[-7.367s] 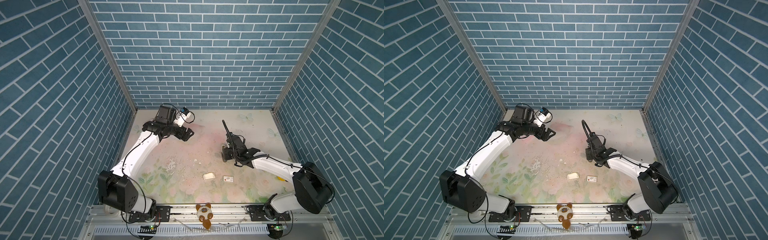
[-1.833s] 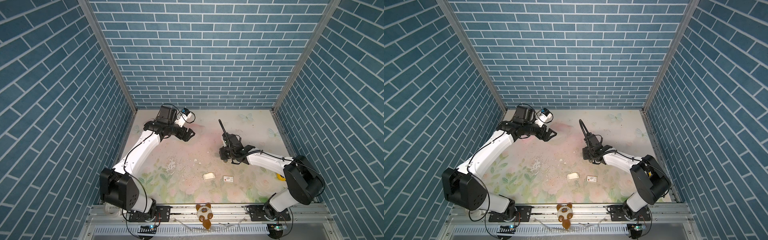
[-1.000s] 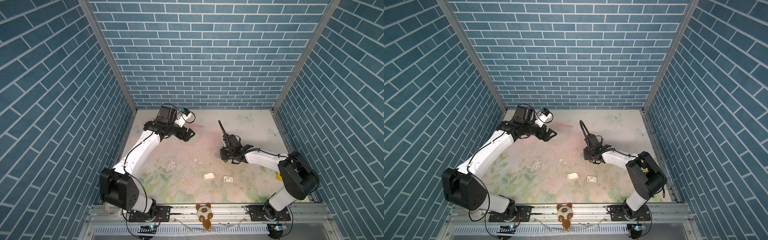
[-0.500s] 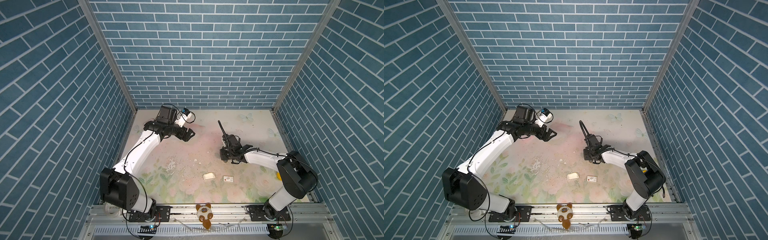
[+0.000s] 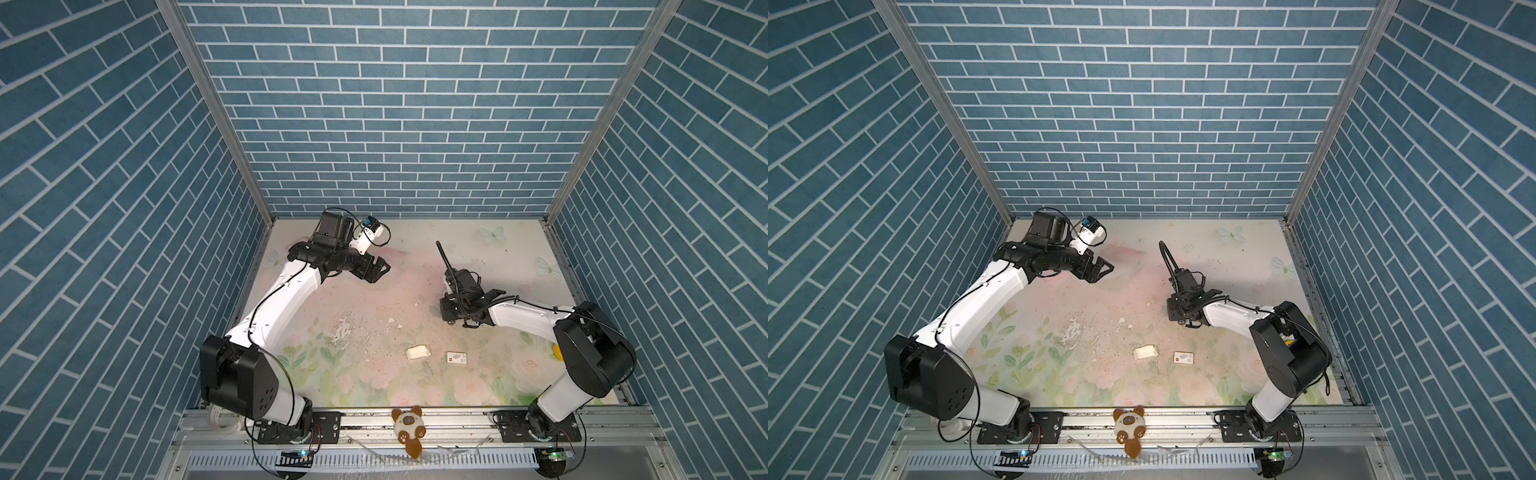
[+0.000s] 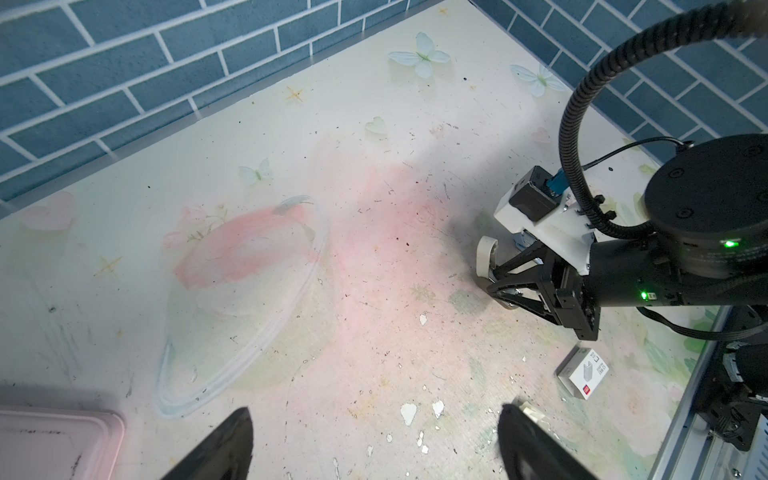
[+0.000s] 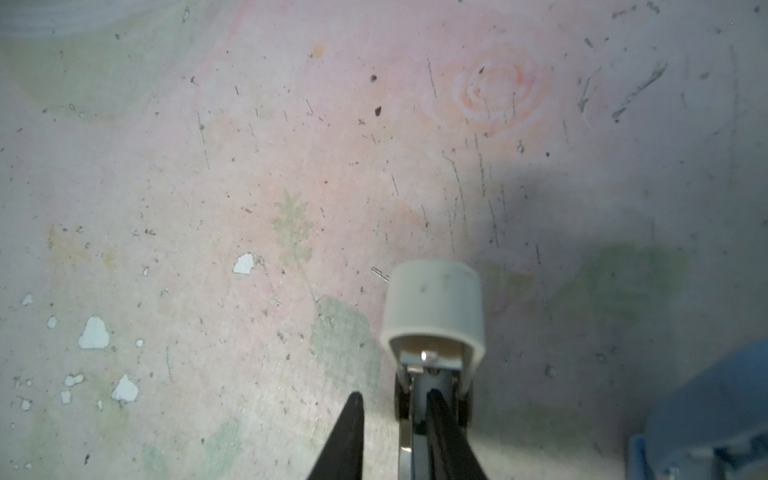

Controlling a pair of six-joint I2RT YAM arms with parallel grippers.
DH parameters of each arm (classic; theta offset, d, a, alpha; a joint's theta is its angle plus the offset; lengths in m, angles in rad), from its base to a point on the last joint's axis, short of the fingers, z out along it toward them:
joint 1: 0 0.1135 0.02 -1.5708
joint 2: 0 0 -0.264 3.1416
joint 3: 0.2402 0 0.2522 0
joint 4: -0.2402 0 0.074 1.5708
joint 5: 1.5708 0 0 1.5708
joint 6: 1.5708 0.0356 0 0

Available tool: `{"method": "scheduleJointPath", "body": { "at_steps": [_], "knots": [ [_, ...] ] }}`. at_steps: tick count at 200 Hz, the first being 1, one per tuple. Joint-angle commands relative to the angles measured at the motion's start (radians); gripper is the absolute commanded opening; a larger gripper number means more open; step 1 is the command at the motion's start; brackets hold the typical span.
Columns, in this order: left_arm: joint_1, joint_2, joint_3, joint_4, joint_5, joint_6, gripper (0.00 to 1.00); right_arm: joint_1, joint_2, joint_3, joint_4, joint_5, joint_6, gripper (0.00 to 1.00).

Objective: Load the staples into the stapler

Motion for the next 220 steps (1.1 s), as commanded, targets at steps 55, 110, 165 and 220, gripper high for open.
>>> {"method": "scheduleJointPath", "body": {
  "at_steps": [55,110,165,220],
  "knots": [
    [0.008,0.003,-0.006,0.009,0.002,0.001,0.93,-0.003,-0.016,-0.032,-0.058,-0.023,-0.010,0.27],
    [0.010,-0.004,-0.005,0.006,0.000,0.001,0.93,-0.003,-0.040,-0.033,-0.056,-0.022,-0.014,0.28],
    [0.010,-0.003,-0.001,0.000,-0.014,0.014,0.93,-0.002,-0.159,-0.044,-0.030,0.017,-0.020,0.36],
    [0.009,0.018,0.038,-0.032,0.007,0.041,0.94,-0.003,-0.197,-0.115,-0.030,0.000,-0.016,0.41]
  ]
}}
